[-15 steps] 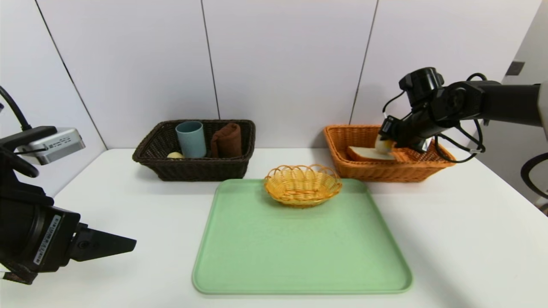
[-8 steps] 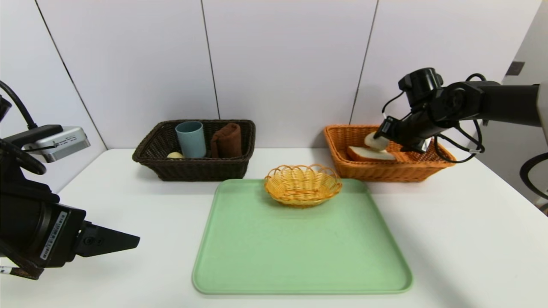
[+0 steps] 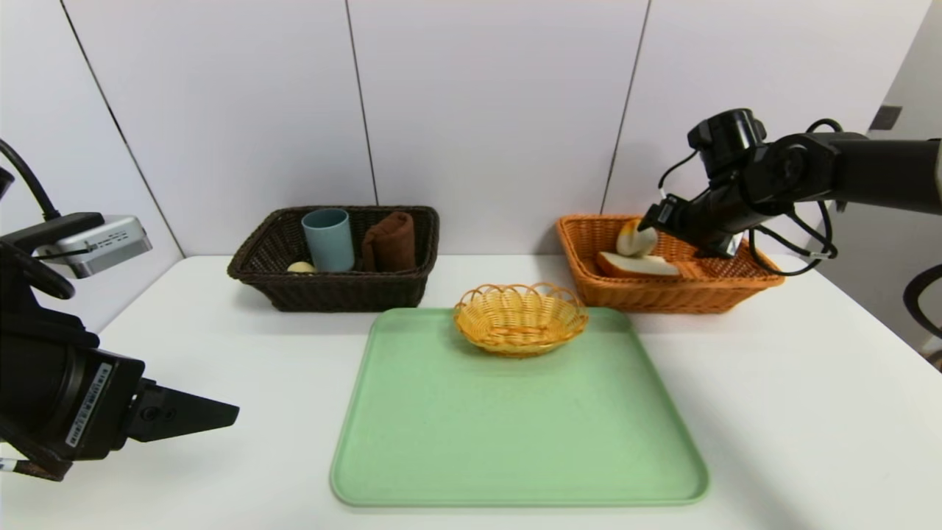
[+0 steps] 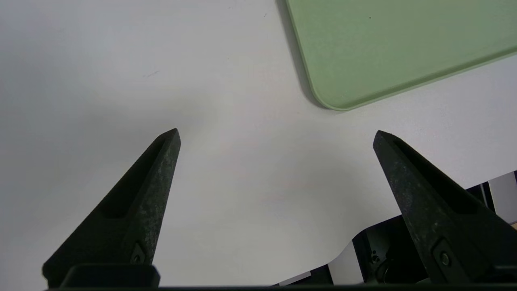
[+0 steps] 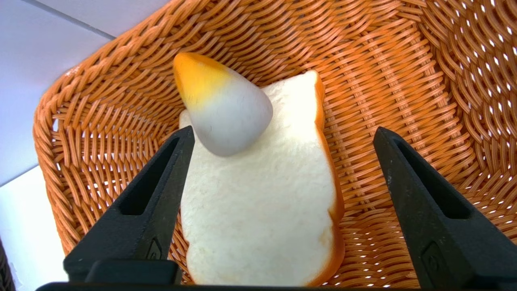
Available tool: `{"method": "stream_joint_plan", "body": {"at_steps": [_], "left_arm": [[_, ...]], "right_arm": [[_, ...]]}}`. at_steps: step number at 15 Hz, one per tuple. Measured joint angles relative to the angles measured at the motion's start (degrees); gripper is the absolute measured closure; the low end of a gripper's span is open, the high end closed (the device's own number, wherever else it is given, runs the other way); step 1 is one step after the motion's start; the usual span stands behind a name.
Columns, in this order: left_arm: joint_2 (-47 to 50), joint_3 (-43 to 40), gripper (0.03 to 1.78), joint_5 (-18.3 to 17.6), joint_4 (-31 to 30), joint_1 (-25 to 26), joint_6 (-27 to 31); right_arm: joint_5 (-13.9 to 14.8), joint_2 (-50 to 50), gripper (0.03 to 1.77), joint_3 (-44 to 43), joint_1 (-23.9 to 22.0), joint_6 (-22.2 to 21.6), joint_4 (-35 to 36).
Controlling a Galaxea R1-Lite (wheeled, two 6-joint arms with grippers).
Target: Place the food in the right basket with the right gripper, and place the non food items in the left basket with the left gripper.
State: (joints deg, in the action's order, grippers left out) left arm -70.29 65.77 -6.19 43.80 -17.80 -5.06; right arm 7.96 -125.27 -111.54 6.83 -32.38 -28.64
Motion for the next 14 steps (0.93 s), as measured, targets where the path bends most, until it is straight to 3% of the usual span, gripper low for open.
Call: {"method": "stream_joint_plan", "body": {"at_steps": [5, 8, 10, 14], "left_arm": [[0.3, 0.5, 0.12, 0.0, 0.1, 0.0, -0.2], [0.7, 3.8, 0.12, 0.6, 0.2, 0.2, -4.1], [1.6, 6.7, 0.12, 1.1, 0.1, 0.3, -7.9], [6.3, 8.4, 0.12, 4.9, -2.1, 0.4, -8.4]], "right_arm": [[0.0, 0.8, 0.17, 0.0, 0.1, 0.0, -0.4], [-0.1, 3.4, 0.15, 0.1, 0.3, 2.1, -1.7], [0.3, 7.5, 0.13, 1.3, 1.0, 7.5, -3.7], [1.0, 20.2, 0.12, 7.5, 4.4, 20.3, -4.8]]}}
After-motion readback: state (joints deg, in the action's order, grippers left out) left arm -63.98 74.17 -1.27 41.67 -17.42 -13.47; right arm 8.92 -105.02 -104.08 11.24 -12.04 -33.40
